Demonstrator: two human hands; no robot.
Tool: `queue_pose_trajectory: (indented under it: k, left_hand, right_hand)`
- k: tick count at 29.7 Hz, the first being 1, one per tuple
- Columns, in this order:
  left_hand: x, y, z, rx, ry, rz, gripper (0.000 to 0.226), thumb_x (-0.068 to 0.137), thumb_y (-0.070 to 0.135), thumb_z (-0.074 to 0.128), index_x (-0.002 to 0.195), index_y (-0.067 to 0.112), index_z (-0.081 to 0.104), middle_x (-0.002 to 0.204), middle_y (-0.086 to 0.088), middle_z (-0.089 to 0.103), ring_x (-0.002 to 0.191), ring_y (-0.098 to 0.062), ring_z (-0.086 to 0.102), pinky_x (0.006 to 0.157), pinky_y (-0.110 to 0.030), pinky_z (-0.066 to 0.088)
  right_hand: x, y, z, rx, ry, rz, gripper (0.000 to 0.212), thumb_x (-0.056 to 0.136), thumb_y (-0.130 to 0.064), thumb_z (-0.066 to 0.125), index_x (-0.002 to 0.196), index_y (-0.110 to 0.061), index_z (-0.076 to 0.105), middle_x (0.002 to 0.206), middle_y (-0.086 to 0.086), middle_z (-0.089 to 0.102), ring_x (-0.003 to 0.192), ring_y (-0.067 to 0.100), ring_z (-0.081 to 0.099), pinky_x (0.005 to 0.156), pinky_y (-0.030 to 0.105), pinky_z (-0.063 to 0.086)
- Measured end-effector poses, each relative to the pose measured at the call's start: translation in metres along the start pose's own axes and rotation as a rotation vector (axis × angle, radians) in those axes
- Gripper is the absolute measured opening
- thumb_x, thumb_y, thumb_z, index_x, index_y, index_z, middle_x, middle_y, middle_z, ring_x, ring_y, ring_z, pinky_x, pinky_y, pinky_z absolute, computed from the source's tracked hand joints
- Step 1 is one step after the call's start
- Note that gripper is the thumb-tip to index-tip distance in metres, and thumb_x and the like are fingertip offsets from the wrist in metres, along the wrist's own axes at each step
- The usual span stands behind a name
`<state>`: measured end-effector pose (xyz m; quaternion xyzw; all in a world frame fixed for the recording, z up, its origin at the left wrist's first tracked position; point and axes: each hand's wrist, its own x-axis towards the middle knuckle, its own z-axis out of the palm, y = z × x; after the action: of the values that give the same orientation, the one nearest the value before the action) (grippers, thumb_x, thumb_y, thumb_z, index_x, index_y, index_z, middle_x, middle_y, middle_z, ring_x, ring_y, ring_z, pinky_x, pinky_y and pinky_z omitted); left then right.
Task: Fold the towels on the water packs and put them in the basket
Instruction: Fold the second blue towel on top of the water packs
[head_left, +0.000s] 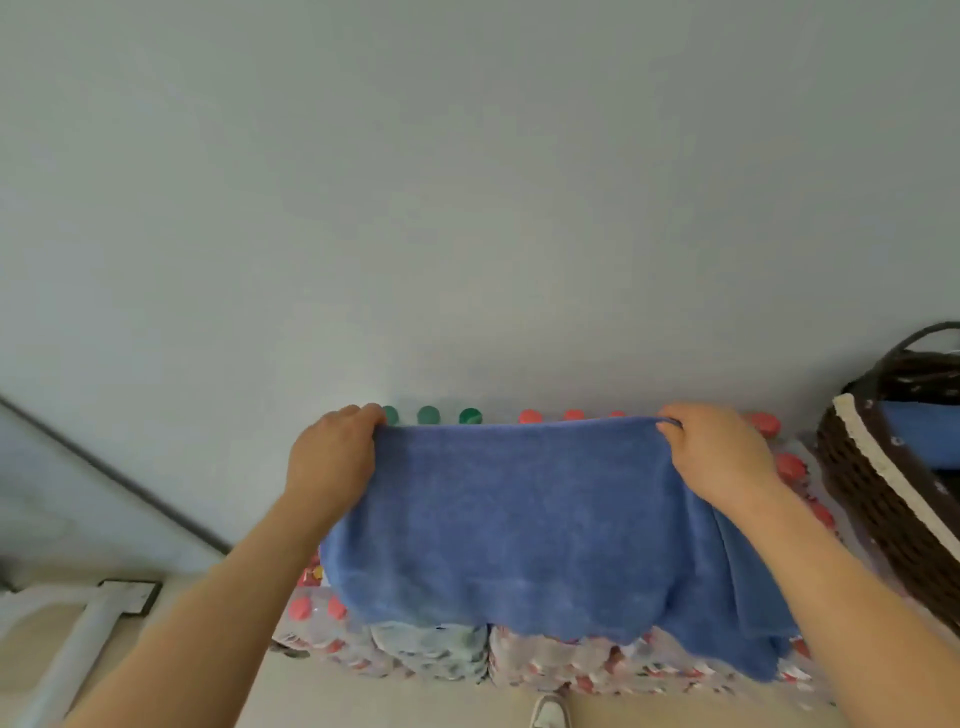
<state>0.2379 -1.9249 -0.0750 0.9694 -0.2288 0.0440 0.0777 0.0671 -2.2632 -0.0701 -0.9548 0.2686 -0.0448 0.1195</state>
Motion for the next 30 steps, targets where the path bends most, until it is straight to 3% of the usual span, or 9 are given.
queue_pose_trajectory:
  k: [4,7,10,13,16,21,25,28,30]
  left_hand:
    - [0.024,0.001,0.033,-0.087,-0.009,-0.114,0.019,0.091,0.011,0.045,0.104,0.018,0.057,0.091,-0.006,0.062,0.075,-0.028,0.054,0.062,-0.032,0.034]
    - [0.022,-0.005,0.044,-0.130,-0.032,-0.192,0.014,0.093,0.025,0.050,0.102,0.017,0.057,0.089,-0.006,0.065,0.079,-0.030,0.059,0.062,-0.032,0.037]
    - [0.023,-0.015,0.048,-0.270,-0.077,-0.270,0.014,0.090,0.029,0.058,0.100,0.020,0.059,0.084,-0.001,0.067,0.081,-0.024,0.060,0.067,-0.031,0.043]
    - [0.027,-0.026,0.046,-0.565,-0.146,-0.367,0.013,0.085,0.024,0.065,0.096,0.026,0.059,0.079,0.006,0.065,0.077,-0.011,0.061,0.064,-0.021,0.042]
    - [0.031,-0.046,0.046,-0.779,-0.207,-0.406,0.023,0.082,0.012,0.065,0.095,0.030,0.060,0.082,0.005,0.068,0.079,-0.006,0.063,0.062,-0.014,0.042]
    - [0.052,-0.060,0.049,-0.847,-0.095,-0.460,0.019,0.077,0.017,0.073,0.079,0.019,0.055,0.066,0.002,0.063,0.057,-0.010,0.053,0.052,-0.011,0.040]
    - [0.078,-0.058,0.060,-0.840,-0.042,-0.460,0.026,0.079,0.016,0.069,0.067,0.016,0.047,0.059,0.004,0.050,0.054,-0.011,0.042,0.050,-0.011,0.038]
    - [0.088,-0.067,0.072,-0.852,-0.015,-0.487,0.027,0.080,0.016,0.069,0.064,0.015,0.046,0.058,0.005,0.050,0.053,-0.011,0.041,0.051,-0.011,0.038]
    - [0.093,-0.074,0.078,-0.868,0.000,-0.495,0.027,0.081,0.016,0.068,0.065,0.014,0.047,0.058,0.004,0.051,0.053,-0.011,0.042,0.051,-0.011,0.037]
  right_hand:
    - [0.025,-0.007,0.032,-0.046,0.002,0.099,0.020,0.084,-0.003,0.050,0.067,-0.013,0.051,0.074,0.008,0.058,0.064,0.029,0.053,0.047,0.029,0.031]
    - [0.026,-0.027,0.040,-0.164,0.011,-0.013,0.024,0.081,-0.001,0.054,0.099,-0.015,0.060,0.102,0.010,0.055,0.091,0.030,0.052,0.060,0.033,0.041]
    - [0.012,-0.083,0.054,-0.092,-0.032,-0.263,0.041,0.079,-0.004,0.058,0.117,-0.019,0.060,0.108,0.005,0.054,0.097,0.028,0.050,0.067,0.038,0.050]
    - [-0.013,-0.152,0.081,-0.016,-0.169,-0.503,0.045,0.077,-0.018,0.070,0.121,-0.021,0.061,0.115,0.001,0.058,0.096,0.025,0.059,0.060,0.037,0.055]
    - [-0.029,-0.195,0.108,-0.107,-0.275,-0.532,0.067,0.055,-0.044,0.085,0.114,-0.018,0.069,0.117,0.007,0.067,0.097,0.024,0.068,0.058,0.035,0.057]
    - [-0.028,-0.216,0.127,-0.162,-0.322,-0.415,0.066,0.079,-0.053,0.038,0.124,-0.011,0.063,0.129,0.011,0.061,0.115,0.025,0.062,0.071,0.042,0.058]
    - [-0.009,-0.225,0.127,-0.186,-0.304,-0.264,0.070,0.085,-0.055,0.026,0.133,-0.014,0.056,0.138,0.010,0.054,0.127,0.026,0.052,0.089,0.044,0.052]
    - [0.003,-0.231,0.131,-0.193,-0.315,-0.249,0.084,0.081,-0.060,-0.004,0.152,-0.020,0.015,0.160,0.007,0.015,0.147,0.024,0.014,0.114,0.044,0.023]
    - [0.008,-0.235,0.133,-0.166,-0.342,-0.235,0.088,0.073,-0.060,-0.017,0.152,-0.023,-0.006,0.161,0.003,-0.006,0.148,0.020,-0.006,0.118,0.040,0.007]
